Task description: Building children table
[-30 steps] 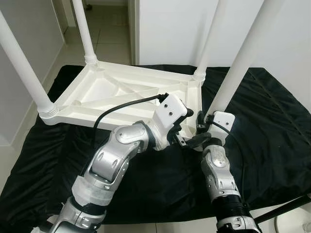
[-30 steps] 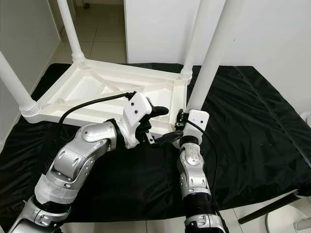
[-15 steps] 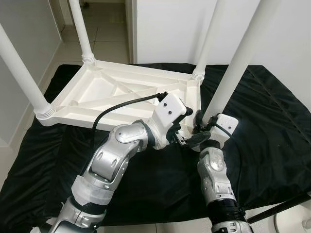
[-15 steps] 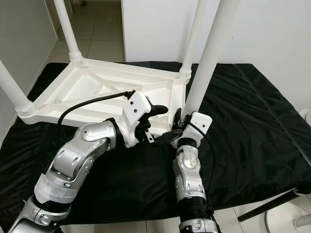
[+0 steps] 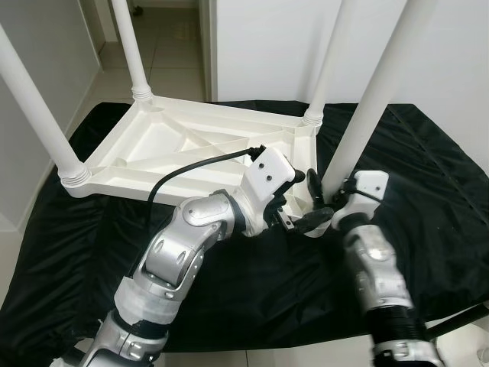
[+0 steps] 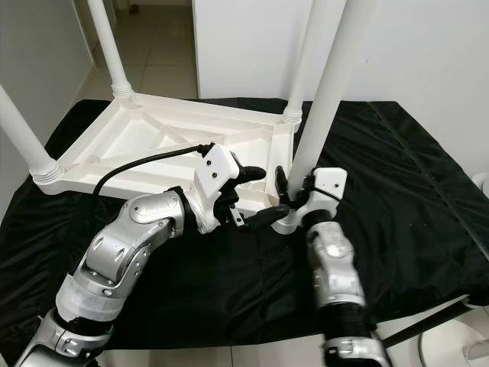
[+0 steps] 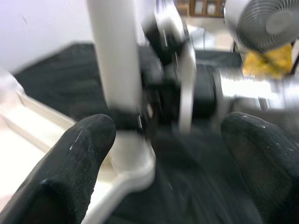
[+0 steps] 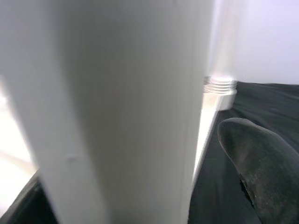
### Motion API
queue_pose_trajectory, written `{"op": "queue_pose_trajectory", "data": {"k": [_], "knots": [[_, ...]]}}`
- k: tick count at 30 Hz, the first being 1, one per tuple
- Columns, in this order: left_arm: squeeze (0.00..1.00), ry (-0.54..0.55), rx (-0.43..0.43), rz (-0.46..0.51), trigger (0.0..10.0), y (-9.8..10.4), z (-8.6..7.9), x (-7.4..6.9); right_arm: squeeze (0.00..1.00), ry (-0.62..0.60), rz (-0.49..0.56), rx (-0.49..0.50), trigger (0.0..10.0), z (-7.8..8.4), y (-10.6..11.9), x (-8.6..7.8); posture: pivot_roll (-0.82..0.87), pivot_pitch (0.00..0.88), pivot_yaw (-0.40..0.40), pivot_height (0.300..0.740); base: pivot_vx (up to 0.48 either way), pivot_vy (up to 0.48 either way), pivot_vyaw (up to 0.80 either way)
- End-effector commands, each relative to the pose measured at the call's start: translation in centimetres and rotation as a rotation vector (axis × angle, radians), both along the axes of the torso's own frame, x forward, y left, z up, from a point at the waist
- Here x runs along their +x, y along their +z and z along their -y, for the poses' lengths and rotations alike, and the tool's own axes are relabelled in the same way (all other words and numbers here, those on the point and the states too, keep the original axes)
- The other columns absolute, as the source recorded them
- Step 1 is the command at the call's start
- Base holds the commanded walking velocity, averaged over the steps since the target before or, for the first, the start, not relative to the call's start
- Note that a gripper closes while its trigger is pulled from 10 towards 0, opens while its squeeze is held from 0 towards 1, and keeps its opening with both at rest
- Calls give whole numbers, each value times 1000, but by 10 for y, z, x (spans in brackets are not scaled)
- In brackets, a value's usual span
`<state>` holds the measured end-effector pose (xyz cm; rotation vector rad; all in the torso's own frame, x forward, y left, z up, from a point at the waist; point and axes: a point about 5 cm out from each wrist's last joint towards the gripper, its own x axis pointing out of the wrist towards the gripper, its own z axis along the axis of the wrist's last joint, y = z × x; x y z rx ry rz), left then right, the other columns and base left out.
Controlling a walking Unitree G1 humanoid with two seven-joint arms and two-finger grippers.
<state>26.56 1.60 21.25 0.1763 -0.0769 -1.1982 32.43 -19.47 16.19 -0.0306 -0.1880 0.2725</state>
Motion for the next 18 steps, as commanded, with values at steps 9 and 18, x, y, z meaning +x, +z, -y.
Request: {"op": "queue_pose_trajectory", "data": {"k": [9,18], "knots": [[0,135,133,-22,10000,-27,4,11,0,221,-110,-95,10000,9,-5,6,-59,6,8,740,0,0,0],[0,252,131,-19,10000,-28,4,22,0,344,-183,-188,9176,16,-6,14,-55,2,5,740,0,0,0]]}}
